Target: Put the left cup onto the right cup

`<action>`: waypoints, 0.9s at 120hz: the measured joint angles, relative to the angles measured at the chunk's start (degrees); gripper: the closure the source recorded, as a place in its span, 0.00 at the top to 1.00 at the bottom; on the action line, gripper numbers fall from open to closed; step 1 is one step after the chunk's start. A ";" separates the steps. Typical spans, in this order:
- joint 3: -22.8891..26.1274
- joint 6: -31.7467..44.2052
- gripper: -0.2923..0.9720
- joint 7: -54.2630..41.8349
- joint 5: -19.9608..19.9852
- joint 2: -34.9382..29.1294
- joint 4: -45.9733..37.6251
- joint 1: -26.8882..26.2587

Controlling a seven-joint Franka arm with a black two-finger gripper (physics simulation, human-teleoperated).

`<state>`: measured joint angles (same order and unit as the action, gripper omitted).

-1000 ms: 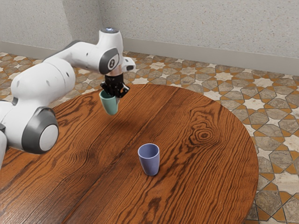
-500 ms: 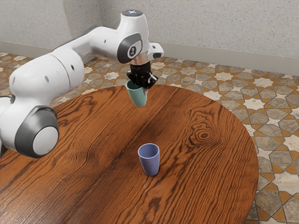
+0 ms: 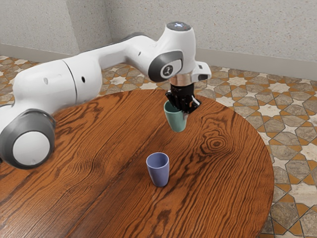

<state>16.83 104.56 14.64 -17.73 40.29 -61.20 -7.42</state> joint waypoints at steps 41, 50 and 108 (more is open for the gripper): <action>3.47 0.49 0.15 6.81 -1.79 -12.02 -16.35 3.00; 3.48 0.57 0.15 7.94 -1.41 -14.88 -19.21 3.03; 3.49 6.74 0.15 13.21 4.71 -23.23 -34.38 3.62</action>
<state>20.31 111.29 27.86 -13.02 17.06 -95.58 -3.79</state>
